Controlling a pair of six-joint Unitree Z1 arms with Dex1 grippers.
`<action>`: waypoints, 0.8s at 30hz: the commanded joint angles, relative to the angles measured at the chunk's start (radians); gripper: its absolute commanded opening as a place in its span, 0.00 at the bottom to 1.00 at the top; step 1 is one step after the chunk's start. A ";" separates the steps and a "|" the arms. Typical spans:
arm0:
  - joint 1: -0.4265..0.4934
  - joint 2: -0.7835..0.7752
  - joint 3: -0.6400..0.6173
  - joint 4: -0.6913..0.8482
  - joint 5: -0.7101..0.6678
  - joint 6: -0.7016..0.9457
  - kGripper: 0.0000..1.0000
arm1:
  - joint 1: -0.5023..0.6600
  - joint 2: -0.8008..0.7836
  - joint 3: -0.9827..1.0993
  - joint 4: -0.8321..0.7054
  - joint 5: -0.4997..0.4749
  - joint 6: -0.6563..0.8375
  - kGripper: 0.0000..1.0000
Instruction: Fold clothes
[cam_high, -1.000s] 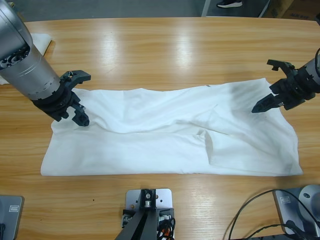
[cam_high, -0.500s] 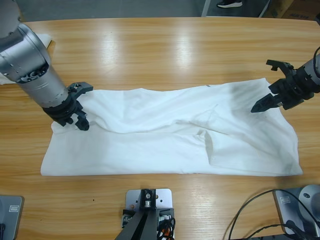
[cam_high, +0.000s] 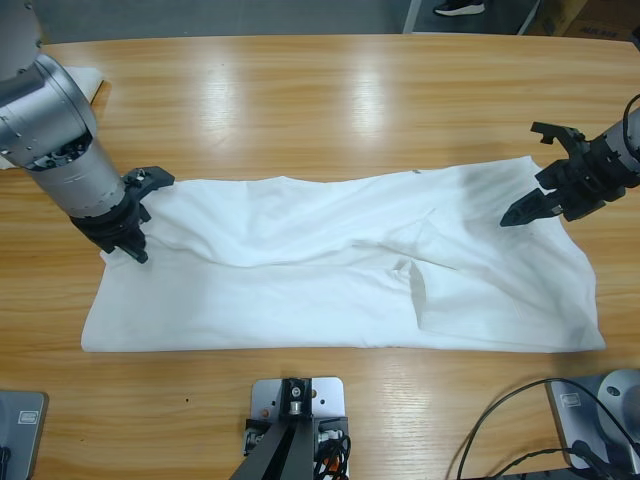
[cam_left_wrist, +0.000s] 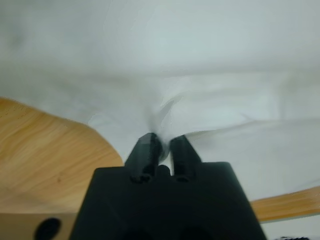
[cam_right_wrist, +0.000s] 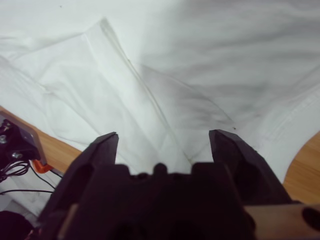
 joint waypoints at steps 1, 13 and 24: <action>0.012 -0.061 0.016 0.064 0.039 0.017 0.00 | 0.011 0.031 0.028 -0.009 0.015 0.016 0.73; -0.011 0.006 0.003 0.126 0.035 0.017 0.63 | 0.011 0.047 0.027 0.000 0.025 0.046 0.75; -0.025 -0.046 -0.168 0.099 -0.047 -0.188 1.00 | 0.011 -0.130 0.121 -0.044 -0.025 0.154 0.83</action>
